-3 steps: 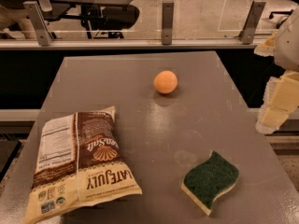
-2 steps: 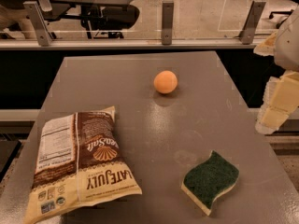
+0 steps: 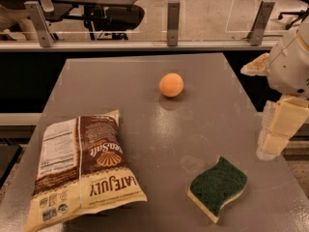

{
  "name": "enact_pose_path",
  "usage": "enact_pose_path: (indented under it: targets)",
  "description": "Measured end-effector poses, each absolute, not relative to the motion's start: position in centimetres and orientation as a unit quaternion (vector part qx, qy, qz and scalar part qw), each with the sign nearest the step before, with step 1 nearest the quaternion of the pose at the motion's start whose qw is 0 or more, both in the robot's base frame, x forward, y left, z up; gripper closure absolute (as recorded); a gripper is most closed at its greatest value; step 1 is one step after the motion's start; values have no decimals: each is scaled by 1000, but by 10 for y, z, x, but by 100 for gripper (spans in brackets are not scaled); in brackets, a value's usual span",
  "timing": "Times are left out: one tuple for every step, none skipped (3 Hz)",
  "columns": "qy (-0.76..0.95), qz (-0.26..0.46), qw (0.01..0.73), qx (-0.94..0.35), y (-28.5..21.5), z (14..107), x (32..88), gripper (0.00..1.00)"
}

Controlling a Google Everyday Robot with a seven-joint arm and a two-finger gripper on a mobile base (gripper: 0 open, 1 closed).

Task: Pick sponge

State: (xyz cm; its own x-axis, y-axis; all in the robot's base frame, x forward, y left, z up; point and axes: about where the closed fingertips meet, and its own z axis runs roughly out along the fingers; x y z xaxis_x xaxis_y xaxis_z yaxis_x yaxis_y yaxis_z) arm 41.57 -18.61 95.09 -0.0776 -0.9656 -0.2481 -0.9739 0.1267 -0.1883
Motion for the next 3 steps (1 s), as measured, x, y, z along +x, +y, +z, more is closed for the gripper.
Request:
enact_pose_path:
  targets:
    - [689,40,164,-705,-167,928,396,0]
    - [639,56,176,-746,-150,906,375,0]
    - [599,63,174,-779,-136,882,357,0]
